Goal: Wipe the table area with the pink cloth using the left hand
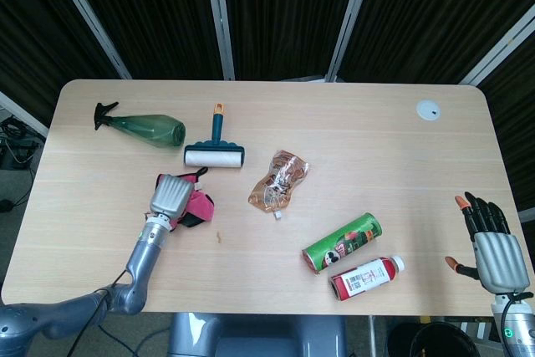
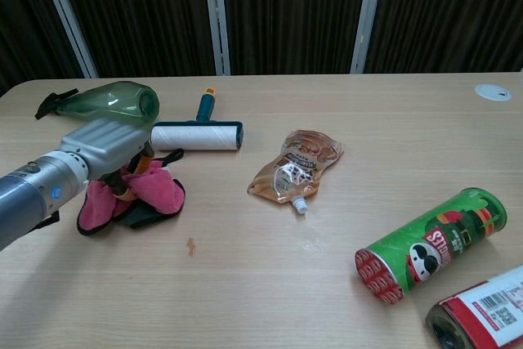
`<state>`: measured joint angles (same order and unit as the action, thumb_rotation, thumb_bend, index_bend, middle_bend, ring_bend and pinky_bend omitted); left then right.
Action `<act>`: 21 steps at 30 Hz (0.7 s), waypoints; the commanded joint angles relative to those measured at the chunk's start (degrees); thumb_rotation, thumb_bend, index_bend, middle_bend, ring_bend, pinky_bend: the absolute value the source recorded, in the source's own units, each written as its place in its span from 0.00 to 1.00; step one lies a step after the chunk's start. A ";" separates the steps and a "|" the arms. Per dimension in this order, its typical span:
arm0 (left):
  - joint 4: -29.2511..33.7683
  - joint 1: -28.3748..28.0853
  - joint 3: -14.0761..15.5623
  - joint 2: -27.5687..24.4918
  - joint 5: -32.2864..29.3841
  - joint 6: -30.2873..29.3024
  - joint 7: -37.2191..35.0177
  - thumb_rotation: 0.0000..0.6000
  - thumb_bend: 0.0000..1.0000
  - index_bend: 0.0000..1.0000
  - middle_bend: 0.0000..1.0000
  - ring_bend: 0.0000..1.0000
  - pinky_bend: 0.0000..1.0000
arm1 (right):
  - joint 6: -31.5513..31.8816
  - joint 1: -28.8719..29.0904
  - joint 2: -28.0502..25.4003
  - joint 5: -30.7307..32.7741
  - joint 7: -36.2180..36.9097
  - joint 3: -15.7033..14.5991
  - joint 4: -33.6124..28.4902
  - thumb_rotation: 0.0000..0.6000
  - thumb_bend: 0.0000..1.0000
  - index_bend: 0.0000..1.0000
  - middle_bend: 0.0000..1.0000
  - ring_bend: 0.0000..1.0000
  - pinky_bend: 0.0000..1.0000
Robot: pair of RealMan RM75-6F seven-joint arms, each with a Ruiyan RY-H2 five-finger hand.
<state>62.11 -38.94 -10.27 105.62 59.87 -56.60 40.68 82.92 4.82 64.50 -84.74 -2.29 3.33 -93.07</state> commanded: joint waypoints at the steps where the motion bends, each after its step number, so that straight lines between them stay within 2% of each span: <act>1: -0.27 1.24 0.35 -1.31 -0.98 -0.20 -1.14 1.00 0.50 0.85 0.65 0.58 0.57 | 0.00 -0.03 -0.01 0.03 0.06 -0.01 -0.20 1.00 0.06 0.00 0.00 0.00 0.05; 6: -0.11 1.48 -0.13 -1.69 -2.24 0.09 -1.76 1.00 0.50 0.85 0.65 0.58 0.57 | -0.09 0.08 0.07 0.24 0.22 0.19 -0.29 1.00 0.06 0.00 0.00 0.00 0.05; 10: 2.29 0.08 -0.28 -0.01 -1.39 0.11 -1.41 1.00 0.50 0.85 0.65 0.58 0.57 | -0.07 0.13 0.20 0.12 0.42 0.22 -0.01 1.00 0.06 0.00 0.00 0.00 0.05; 14: 7.34 -0.38 1.31 4.06 0.37 -0.48 -2.09 1.00 0.50 0.85 0.65 0.58 0.57 | 0.14 0.02 0.11 0.20 0.93 0.32 -0.03 1.00 0.06 0.00 0.00 0.00 0.05; 21: 12.14 0.30 3.53 6.06 2.50 -1.94 -2.95 1.00 0.50 0.86 0.65 0.58 0.57 | 0.62 -0.18 0.17 -0.26 1.01 0.16 0.04 1.00 0.06 0.00 0.00 0.00 0.05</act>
<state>73.63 -38.81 -7.02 111.27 62.19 -58.22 38.03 83.55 4.65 64.67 -84.98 -1.30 3.53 -93.01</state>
